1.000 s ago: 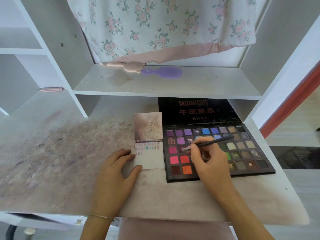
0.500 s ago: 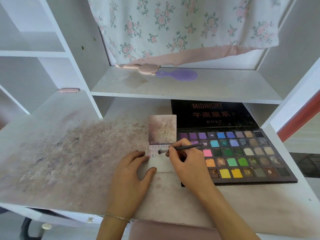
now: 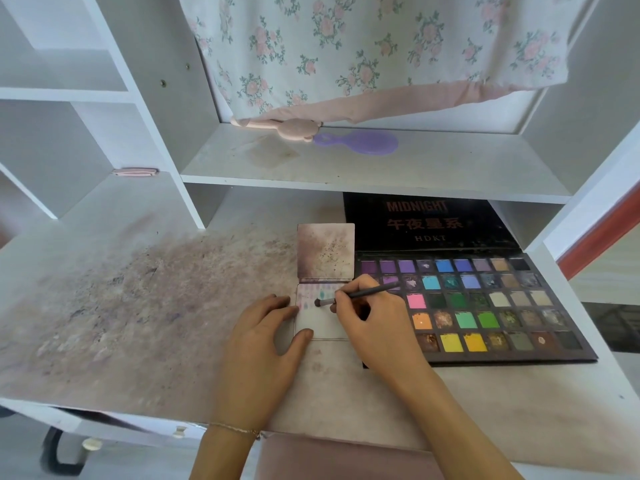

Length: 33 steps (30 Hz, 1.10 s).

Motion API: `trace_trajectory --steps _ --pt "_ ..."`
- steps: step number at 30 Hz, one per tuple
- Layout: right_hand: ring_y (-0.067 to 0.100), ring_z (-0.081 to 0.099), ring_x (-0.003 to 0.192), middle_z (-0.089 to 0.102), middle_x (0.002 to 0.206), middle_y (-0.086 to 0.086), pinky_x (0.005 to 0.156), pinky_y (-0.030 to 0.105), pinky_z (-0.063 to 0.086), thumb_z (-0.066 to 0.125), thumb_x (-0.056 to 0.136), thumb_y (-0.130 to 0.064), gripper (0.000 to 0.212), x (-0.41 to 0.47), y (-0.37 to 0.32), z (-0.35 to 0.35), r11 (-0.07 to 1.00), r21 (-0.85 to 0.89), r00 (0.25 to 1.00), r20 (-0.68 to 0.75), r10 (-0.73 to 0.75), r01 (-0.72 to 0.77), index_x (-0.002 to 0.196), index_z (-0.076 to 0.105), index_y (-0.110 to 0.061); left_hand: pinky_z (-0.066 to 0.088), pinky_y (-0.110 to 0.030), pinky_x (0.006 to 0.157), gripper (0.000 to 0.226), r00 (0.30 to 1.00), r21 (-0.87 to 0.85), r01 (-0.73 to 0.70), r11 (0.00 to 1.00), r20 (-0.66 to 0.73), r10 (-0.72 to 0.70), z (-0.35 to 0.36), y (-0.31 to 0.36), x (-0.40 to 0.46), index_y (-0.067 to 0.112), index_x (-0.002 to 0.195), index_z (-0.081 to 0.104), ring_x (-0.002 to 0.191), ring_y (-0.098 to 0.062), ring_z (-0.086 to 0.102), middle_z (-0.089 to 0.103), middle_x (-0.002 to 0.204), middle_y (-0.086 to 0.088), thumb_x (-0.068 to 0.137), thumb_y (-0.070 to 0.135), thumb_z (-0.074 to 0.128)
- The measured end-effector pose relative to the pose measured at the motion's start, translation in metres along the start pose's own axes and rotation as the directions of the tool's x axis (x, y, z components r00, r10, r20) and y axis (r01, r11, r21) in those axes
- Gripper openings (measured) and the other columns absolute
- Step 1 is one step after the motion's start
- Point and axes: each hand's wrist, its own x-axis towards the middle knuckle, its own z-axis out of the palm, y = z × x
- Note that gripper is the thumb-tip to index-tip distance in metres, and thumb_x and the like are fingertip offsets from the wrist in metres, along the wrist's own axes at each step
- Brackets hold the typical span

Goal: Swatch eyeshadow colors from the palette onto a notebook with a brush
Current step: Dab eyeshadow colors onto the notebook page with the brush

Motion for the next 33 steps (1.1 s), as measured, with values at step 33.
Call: trace_trajectory --steps 33 --pt "0.009 0.053 0.068 0.058 0.081 -0.009 0.057 0.012 0.043 0.051 0.088 -0.007 0.024 -0.009 0.003 -0.015 0.957 0.204 0.947 -0.286 -0.144 0.207 0.090 0.057 -0.030 0.028 -0.018 0.097 0.034 1.000 -0.020 0.029 0.999 0.010 -0.029 -0.004 0.002 0.000 0.019 0.111 0.064 0.112 0.000 0.039 0.051 0.119 0.013 0.078 0.027 0.068"
